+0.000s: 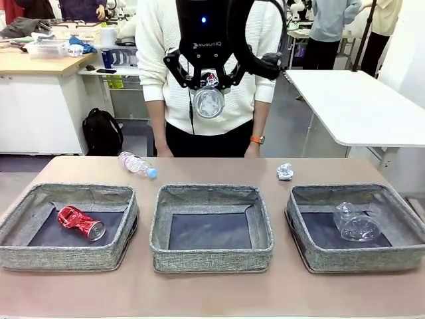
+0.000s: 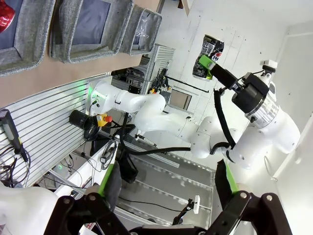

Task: Sort the waste into the appropriate baskets.
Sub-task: Pick up the waste item pointed out by the person.

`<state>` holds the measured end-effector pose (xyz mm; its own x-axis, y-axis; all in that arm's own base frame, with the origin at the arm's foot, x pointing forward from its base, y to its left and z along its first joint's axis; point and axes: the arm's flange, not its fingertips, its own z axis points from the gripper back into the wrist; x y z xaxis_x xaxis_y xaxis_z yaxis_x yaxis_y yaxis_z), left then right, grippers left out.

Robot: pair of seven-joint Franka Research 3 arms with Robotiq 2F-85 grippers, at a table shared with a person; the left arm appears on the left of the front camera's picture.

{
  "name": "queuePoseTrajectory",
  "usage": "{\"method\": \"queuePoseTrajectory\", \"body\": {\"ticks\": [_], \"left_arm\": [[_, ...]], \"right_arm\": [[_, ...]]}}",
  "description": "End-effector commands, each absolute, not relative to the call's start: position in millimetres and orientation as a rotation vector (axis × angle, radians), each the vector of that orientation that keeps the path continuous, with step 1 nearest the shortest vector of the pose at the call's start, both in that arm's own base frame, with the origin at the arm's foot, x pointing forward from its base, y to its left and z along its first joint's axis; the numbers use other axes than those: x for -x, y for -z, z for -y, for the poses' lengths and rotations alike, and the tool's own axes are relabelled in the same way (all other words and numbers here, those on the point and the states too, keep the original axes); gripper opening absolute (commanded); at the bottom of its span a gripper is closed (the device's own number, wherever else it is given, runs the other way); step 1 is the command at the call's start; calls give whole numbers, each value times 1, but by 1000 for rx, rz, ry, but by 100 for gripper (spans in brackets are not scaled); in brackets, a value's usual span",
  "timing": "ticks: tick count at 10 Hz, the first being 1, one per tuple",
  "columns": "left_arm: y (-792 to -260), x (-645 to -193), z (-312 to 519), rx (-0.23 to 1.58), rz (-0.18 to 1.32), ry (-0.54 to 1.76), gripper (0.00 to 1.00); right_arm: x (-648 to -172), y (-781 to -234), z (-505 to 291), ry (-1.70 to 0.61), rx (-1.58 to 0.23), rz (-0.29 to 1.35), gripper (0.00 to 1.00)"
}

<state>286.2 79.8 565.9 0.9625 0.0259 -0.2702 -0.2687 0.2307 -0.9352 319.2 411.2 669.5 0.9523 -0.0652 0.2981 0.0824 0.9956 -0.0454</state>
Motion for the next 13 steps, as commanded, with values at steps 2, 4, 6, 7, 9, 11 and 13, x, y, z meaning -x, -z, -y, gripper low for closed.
{"method": "queuePoseTrajectory", "body": {"ticks": [2, 4, 6, 7, 9, 11, 13], "left_arm": [[-568, -284, -80, 1336, -214, -195, 100], [-568, -284, -80, 1336, -214, -195, 100], [-568, -284, -80, 1336, -214, -195, 100], [-568, -284, -80, 1336, -214, -195, 100], [-568, -284, -80, 1336, -214, -195, 100], [-568, -284, -80, 1336, -214, -195, 100], [-568, -284, -80, 1336, -214, -195, 100]], "right_arm": [[-318, -702, -407, 70, 16, 371, 34], [-312, -745, -410, 59, -21, 417, 34], [-308, -768, -410, 53, -14, 439, 34], [-308, -771, -409, 66, -15, 437, 34], [-311, -767, -410, 118, 9, 430, 34], [-305, -770, -401, 84, -47, 427, 34], [-316, -757, -399, 105, 16, 364, 34]]}}
